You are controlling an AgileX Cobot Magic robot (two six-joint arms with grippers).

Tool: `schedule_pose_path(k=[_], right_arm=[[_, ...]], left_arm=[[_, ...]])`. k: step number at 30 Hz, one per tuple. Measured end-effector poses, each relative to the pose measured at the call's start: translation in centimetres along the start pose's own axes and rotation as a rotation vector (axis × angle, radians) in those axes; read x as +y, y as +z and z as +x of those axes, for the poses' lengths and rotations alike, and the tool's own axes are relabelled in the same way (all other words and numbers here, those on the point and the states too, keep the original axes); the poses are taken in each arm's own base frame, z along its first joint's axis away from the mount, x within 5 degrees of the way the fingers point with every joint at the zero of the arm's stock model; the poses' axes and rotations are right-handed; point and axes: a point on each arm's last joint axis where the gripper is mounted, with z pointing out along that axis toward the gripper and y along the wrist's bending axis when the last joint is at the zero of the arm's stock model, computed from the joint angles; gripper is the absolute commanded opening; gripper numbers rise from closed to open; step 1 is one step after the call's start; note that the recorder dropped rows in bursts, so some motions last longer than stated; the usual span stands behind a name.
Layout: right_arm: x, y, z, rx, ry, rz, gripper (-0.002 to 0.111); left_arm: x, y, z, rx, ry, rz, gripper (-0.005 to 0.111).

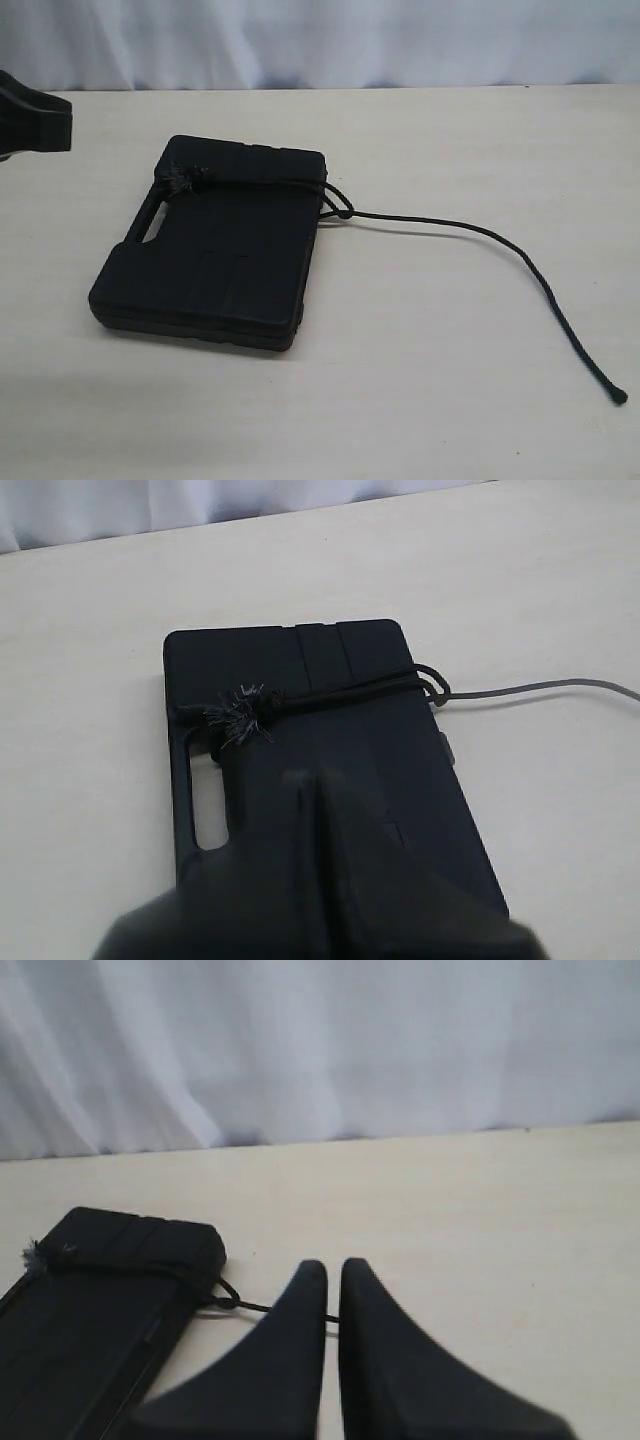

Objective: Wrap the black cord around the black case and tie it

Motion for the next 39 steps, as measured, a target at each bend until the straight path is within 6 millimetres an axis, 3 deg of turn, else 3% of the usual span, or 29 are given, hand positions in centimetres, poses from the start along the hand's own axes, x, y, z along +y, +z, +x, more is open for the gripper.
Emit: schedule_pose_path(k=[3,7,17,20,39], right_arm=[[0.1,-1.6,0.0,-0.073,-0.05,-0.004,0.004],[-0.3,-2.1,1.4,-0.157,-0.089,0.006,0.004],[-2.9,0.7,10.5,-0.335,-0.197,0.121,0.004],[-3.3,1.0,12.2,-0.39,-0.21,0.14,0.004],[-4.0,1.4,14.1,-0.214,-0.212,0.219,0.004]], left_arm=[[0.0,0.0,0.0,0.0,0.0,0.0,0.0],[0.0,0.0,0.0,0.0,0.0,0.0,0.0],[0.0,0.0,0.0,0.0,0.0,0.0,0.0],[0.0,0.0,0.0,0.002,0.0,0.0,0.0],[0.0,0.0,0.0,0.002,0.0,0.0,0.0]])
